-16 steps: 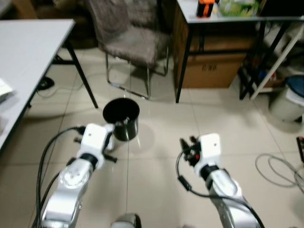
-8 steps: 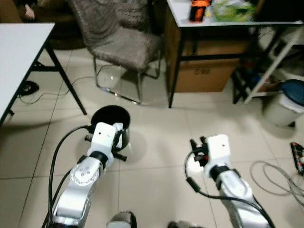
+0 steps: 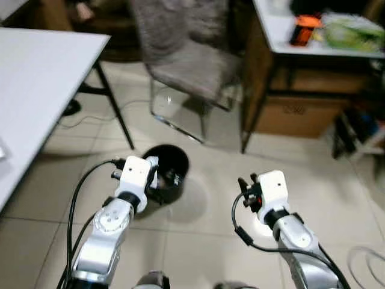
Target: Picking trash to rubbish bin
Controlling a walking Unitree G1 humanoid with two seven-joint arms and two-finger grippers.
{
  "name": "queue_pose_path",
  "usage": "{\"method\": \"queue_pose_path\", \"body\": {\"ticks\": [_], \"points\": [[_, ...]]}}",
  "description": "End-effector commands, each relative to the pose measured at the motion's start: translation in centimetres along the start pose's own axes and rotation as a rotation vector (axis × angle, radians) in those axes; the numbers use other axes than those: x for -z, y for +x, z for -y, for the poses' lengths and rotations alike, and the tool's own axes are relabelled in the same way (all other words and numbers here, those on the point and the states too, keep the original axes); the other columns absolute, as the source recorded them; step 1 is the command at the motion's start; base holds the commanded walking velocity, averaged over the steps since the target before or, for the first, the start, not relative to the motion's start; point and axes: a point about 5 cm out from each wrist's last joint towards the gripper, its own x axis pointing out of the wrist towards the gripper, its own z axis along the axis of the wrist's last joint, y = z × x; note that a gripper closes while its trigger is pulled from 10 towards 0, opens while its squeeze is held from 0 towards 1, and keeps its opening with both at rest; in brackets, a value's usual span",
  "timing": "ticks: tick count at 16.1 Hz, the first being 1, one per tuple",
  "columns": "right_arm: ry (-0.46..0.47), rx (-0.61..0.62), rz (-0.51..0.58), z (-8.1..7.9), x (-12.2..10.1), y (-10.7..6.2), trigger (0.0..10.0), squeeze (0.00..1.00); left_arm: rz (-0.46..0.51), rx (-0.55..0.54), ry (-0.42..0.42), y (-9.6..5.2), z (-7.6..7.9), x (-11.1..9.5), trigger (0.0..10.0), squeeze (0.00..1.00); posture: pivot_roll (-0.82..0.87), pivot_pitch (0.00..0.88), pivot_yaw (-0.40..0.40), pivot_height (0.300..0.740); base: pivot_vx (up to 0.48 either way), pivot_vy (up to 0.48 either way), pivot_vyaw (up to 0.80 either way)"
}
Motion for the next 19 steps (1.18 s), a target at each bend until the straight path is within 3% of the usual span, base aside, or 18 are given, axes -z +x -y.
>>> {"method": "queue_pose_path", "body": {"ticks": [1, 7, 15, 19], "points": [[0.005, -0.017, -0.001, -0.2, 0.2, 0.1, 10.0, 0.0, -0.017, -0.023, 0.002, -0.1, -0.4, 0.5, 10.0, 0.0, -0.04, 0.149, -0.005, 0.74, 0.435, 0.0, 0.0], [-0.015, -0.011, 0.043, 0.0, -0.3, 0.5, 10.0, 0.0, -0.016, -0.021, -0.014, -0.1, 0.1, 1.3, 10.0, 0.0, -0.06, 0.076, -0.012, 0.74, 0.433, 0.0, 0.0], [-0.023, -0.082, -0.002, -0.1, 0.7, 0.1, 10.0, 0.0, -0.019, -0.048, -0.032, -1.0, 0.7, 2.0, 10.0, 0.0, -0.04, 0.098, -0.077, 0.74, 0.433, 0.0, 0.0], [-0.008, -0.05, -0.025, -0.1, 1.4, -0.1, 10.0, 0.0, -0.007, -0.02, -0.014, -0.9, 1.2, 1.9, 10.0, 0.0, -0.04, 0.106, -0.052, 0.74, 0.306, 0.0, 0.0]]}}
